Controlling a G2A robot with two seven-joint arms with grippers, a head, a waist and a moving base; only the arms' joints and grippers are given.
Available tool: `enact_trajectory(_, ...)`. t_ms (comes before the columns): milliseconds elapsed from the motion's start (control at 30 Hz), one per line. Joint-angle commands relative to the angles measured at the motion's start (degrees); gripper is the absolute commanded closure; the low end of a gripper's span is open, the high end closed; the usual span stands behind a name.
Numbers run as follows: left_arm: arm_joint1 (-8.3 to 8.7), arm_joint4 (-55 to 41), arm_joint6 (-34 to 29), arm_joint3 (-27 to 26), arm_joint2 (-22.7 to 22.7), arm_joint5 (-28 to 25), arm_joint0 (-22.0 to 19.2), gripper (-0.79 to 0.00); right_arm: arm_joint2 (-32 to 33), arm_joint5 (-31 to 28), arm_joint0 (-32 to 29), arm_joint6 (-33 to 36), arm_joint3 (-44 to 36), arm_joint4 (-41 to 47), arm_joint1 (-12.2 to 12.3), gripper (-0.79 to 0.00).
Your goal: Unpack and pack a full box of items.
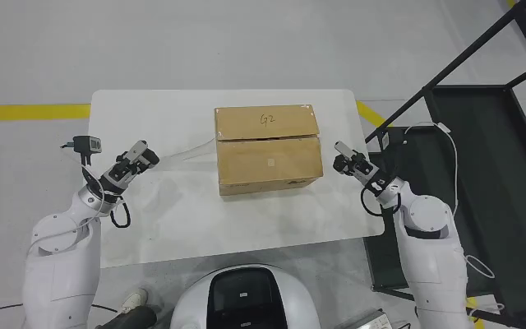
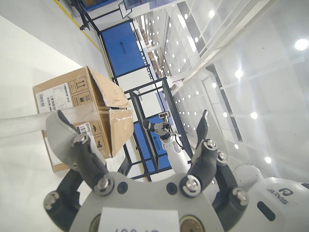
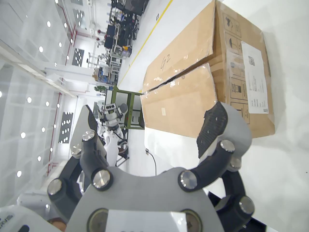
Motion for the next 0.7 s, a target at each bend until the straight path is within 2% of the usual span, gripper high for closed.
enact_trajectory(0, 0.02, -0.2, -0.5, 1.4, 1.2, -0.5, -1.5, -0.785, 0.1, -2.0, 0.8, 2.8, 1.0, -0.2, 0.4, -0.785)
enact_trajectory(133, 0.05, -0.8, -0.4, 3.6, 2.7, -1.5, -3.5, -0.785, 0.5, -3.7, 2.2, 4.9, 3.1, 0.6, 0.8, -0.785)
enact_trajectory(433, 0.05, -0.8, -0.4, 3.6, 2.7, -1.5, -3.5, -0.785, 0.5, -3.7, 2.2, 4.9, 3.1, 0.6, 0.8, -0.785)
enact_trajectory(533, -0.02, -0.8, 0.8, 3.1, 3.4, -0.5, -3.0, -0.785, -0.8, -4.3, 3.5, 1.5, 4.4, 1.3, 0.7, -0.785)
enact_trajectory(667, -0.13, -0.5, 3.6, 3.5, 4.7, -0.2, -3.1, -0.785, -3.1, -8.3, 9.2, -3.2, 11.4, -1.5, 0.7, -0.785)
